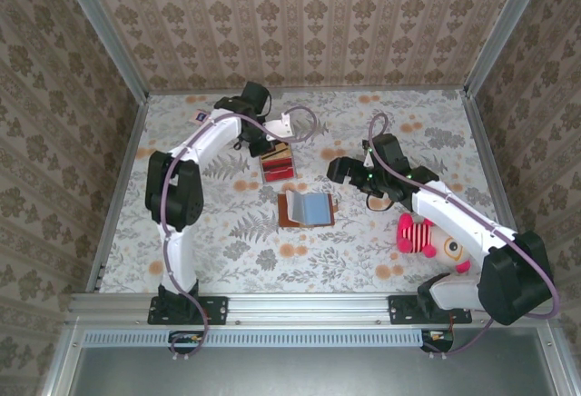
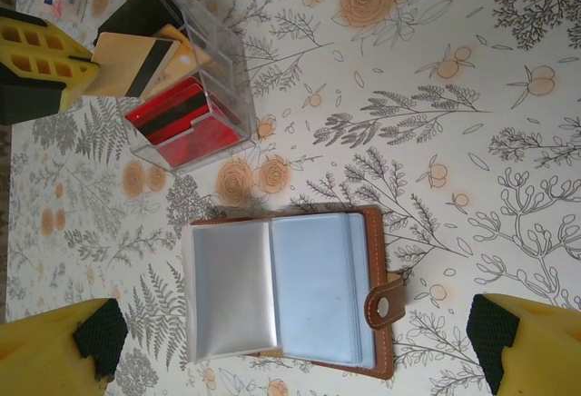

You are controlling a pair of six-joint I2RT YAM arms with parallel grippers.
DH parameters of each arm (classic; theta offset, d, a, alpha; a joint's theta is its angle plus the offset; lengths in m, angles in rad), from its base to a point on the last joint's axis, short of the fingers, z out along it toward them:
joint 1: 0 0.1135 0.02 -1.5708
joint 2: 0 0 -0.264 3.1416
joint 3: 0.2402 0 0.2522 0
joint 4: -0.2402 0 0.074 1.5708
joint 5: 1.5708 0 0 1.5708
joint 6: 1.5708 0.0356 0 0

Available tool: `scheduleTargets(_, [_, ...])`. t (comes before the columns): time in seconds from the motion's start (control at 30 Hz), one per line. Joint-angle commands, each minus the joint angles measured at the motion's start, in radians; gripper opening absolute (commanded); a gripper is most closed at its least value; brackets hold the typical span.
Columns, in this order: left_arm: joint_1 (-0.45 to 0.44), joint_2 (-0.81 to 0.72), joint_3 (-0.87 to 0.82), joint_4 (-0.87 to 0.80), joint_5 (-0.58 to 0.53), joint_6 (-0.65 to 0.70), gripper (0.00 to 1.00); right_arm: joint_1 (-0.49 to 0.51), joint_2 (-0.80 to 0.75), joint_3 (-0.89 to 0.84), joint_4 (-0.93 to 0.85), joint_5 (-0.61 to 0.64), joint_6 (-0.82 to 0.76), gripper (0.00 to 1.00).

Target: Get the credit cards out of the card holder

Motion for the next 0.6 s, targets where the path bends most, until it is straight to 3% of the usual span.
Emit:
scheduleTargets(0.0, [0.001, 0.03, 0.039, -0.027, -0.044, 0.044, 0.0, -0.006, -0.023, -0.013, -0.032, 0.019, 0.015, 1.0])
scheduleTargets(0.13, [0.001, 0.029, 0.039, -0.012, -0.053, 0.039, 0.13, -0.006, -0.024, -0.014, -0.031, 0.018, 0.017, 1.0])
scheduleTargets(0.33, [-0.029, 0.008, 0.033, 0.019, -0.043, 0.021, 0.25, -0.006, -0.022, -0.016, -0.029, 0.015, 0.019, 1.0])
scheduleTargets(0.57, [-0.028, -0.05, 0.018, 0.066, -0.036, -0.039, 0.31, -0.005, -0.021, -0.014, -0.032, 0.021, 0.015, 1.0])
